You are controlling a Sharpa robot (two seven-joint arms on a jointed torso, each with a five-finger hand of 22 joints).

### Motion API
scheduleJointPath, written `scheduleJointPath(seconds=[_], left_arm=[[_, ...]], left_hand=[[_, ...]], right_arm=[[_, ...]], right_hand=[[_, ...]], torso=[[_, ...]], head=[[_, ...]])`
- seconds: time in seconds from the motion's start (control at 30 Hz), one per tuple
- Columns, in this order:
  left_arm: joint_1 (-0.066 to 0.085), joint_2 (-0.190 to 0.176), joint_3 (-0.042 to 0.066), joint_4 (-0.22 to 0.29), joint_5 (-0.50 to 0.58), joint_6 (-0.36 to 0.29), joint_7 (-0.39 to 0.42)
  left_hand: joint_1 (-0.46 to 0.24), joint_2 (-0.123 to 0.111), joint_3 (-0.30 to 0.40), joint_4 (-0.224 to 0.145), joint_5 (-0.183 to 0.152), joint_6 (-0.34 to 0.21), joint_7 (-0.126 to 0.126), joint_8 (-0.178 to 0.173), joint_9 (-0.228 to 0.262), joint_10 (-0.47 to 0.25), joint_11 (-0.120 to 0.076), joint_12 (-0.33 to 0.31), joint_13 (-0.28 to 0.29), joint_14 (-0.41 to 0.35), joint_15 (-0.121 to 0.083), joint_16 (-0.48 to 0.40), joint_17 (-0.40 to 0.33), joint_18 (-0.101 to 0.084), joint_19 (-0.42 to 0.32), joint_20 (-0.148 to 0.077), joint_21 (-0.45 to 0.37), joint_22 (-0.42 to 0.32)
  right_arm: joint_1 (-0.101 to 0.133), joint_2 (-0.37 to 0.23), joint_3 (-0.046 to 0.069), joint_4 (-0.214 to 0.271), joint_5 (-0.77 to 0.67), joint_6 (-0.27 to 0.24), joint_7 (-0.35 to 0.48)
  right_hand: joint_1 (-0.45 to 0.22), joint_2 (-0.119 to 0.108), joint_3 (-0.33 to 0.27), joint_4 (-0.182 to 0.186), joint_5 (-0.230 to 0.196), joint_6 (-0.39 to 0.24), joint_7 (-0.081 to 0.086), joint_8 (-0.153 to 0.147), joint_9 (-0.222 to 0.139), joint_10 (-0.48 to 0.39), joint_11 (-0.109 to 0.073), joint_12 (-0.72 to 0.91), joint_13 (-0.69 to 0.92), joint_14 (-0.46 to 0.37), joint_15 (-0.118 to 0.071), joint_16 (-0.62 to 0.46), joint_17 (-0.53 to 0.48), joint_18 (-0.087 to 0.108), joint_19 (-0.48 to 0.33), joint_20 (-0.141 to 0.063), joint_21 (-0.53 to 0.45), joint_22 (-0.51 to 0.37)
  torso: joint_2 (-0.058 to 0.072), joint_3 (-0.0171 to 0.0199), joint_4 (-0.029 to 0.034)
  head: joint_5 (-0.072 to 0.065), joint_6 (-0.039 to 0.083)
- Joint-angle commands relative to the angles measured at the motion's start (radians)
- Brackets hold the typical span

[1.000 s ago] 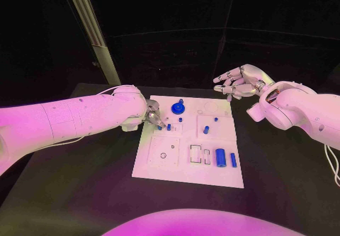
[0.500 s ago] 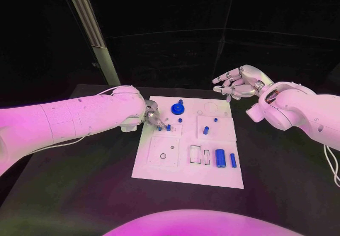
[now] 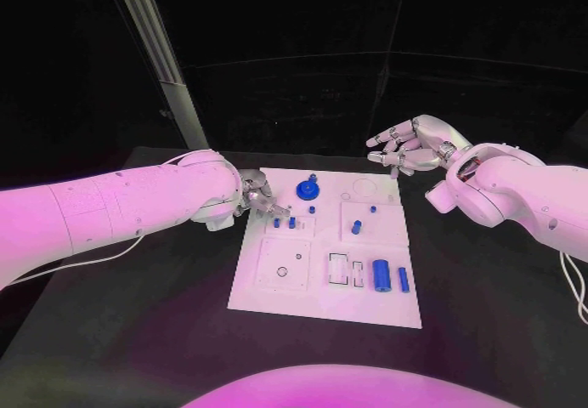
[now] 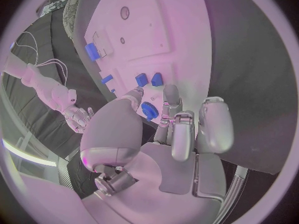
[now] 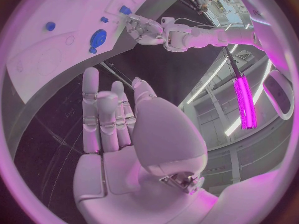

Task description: Assemble the parts on the task board

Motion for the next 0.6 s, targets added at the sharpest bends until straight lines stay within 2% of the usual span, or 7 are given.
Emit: scheduleJointPath(seconds=[0.03, 0.13, 0.2, 0.3, 0.4, 0.47, 0.6], left_arm=[[0.004, -0.006, 0.001, 0.007, 0.119, -0.132, 0.139], [0.005, -0.008, 0.001, 0.007, 0.158, -0.175, 0.235], [0.006, -0.004, 0.001, 0.002, 0.177, -0.204, 0.31], [0.006, 0.012, 0.0, -0.01, 0.151, -0.242, 0.387], [0.005, 0.035, 0.0, -0.025, 0.061, -0.257, 0.421], [0.004, 0.056, 0.0, -0.04, -0.016, -0.26, 0.436], [-0.001, 0.092, 0.0, -0.067, -0.144, -0.258, 0.452]], left_hand=[[0.013, -0.001, -0.033, 0.012, 0.002, -0.022, 0.01, -0.016, -0.017, -0.037, 0.013, -0.025, -0.018, 0.079, 0.014, -0.036, 0.172, 0.029, -0.033, 0.01, -0.078, -0.069], [0.028, 0.009, -0.08, 0.018, 0.002, -0.045, 0.031, -0.033, -0.044, -0.104, 0.034, -0.077, -0.059, 0.013, 0.033, -0.16, -0.003, 0.069, -0.127, 0.028, -0.294, -0.254], [0.096, 0.02, -0.093, -0.005, 0.002, -0.075, 0.049, -0.057, -0.073, -0.179, 0.053, -0.135, -0.104, -0.102, 0.051, -0.347, -0.234, 0.11, -0.25, 0.047, -0.55, -0.467], [0.238, 0.041, -0.06, -0.075, 0.004, -0.103, 0.065, -0.092, -0.113, -0.238, 0.074, -0.193, -0.154, -0.21, 0.071, -0.506, -0.416, 0.112, -0.288, 0.064, -0.617, -0.512], [0.329, 0.045, -0.028, -0.125, 0.004, -0.096, 0.07, -0.136, -0.163, -0.248, 0.08, -0.249, -0.213, -0.237, 0.077, -0.552, -0.474, 0.115, -0.288, 0.072, -0.654, -0.543], [0.373, 0.035, -0.008, -0.153, -0.025, -0.067, 0.071, -0.164, -0.199, -0.24, 0.08, -0.292, -0.259, -0.238, 0.075, -0.562, -0.493, 0.115, -0.279, 0.074, -0.671, -0.56], [0.408, 0.01, 0.013, -0.186, -0.039, -0.023, 0.065, -0.207, -0.252, -0.215, 0.077, -0.35, -0.328, -0.217, 0.074, -0.545, -0.492, 0.116, -0.253, 0.069, -0.683, -0.577]], right_arm=[[0.002, 0.001, 0.0, 0.0, -0.008, 0.011, 0.001], [0.002, 0.001, 0.0, -0.001, -0.008, 0.012, 0.0], [0.002, 0.001, 0.0, -0.002, -0.008, 0.012, 0.0], [0.002, 0.002, 0.0, -0.004, -0.009, 0.013, 0.0], [0.002, 0.004, 0.0, -0.005, -0.009, 0.013, 0.0], [0.002, 0.006, 0.0, -0.006, -0.009, 0.013, 0.0], [0.002, 0.008, 0.0, -0.006, -0.01, 0.013, 0.0]], right_hand=[[0.006, 0.002, 0.002, 0.006, 0.005, -0.009, 0.0, 0.005, 0.001, -0.008, 0.0, 0.0, -0.001, -0.005, 0.001, -0.003, -0.001, 0.005, -0.002, 0.006, -0.004, -0.001], [0.006, 0.002, 0.002, 0.006, 0.005, -0.009, 0.0, 0.005, 0.001, -0.008, 0.0, 0.0, -0.001, -0.005, 0.001, -0.003, -0.001, 0.005, -0.002, 0.006, -0.004, -0.001], [0.006, 0.002, 0.002, 0.006, 0.005, -0.009, 0.001, 0.005, 0.001, -0.009, 0.0, 0.0, -0.001, -0.006, 0.001, -0.004, -0.002, 0.005, -0.003, 0.006, -0.005, -0.001], [0.006, 0.002, 0.002, 0.006, 0.005, -0.009, 0.001, 0.005, 0.001, -0.009, 0.0, 0.0, -0.002, -0.007, 0.001, -0.005, -0.003, 0.005, -0.003, 0.006, -0.005, -0.001], [0.006, 0.002, 0.002, 0.006, 0.005, -0.009, 0.001, 0.005, 0.001, -0.009, 0.0, 0.0, -0.002, -0.007, 0.001, -0.005, -0.003, 0.005, -0.003, 0.006, -0.005, -0.001], [0.007, 0.002, 0.002, 0.006, 0.005, -0.009, 0.001, 0.005, 0.001, -0.01, 0.0, 0.0, -0.002, -0.008, 0.001, -0.007, -0.003, 0.005, -0.003, 0.006, -0.006, -0.002], [0.007, 0.002, 0.002, 0.006, 0.005, -0.009, 0.001, 0.005, 0.001, -0.01, 0.0, 0.0, -0.002, -0.008, 0.001, -0.007, -0.003, 0.005, -0.003, 0.006, -0.006, -0.002]], torso=[[0.0, 0.0003, 0.0004], [0.001, 0.0004, 0.0002], [0.001, 0.0007, -0.0006], [0.002, 0.0011, -0.002], [0.002, 0.0006, -0.004], [0.002, 0.0004, -0.0049], [0.002, 0.0009, -0.0048]], head=[[-0.003, 0.002], [-0.002, 0.004], [-0.001, 0.005], [-0.002, 0.009], [-0.005, 0.01], [-0.007, 0.012], [-0.012, 0.014]])
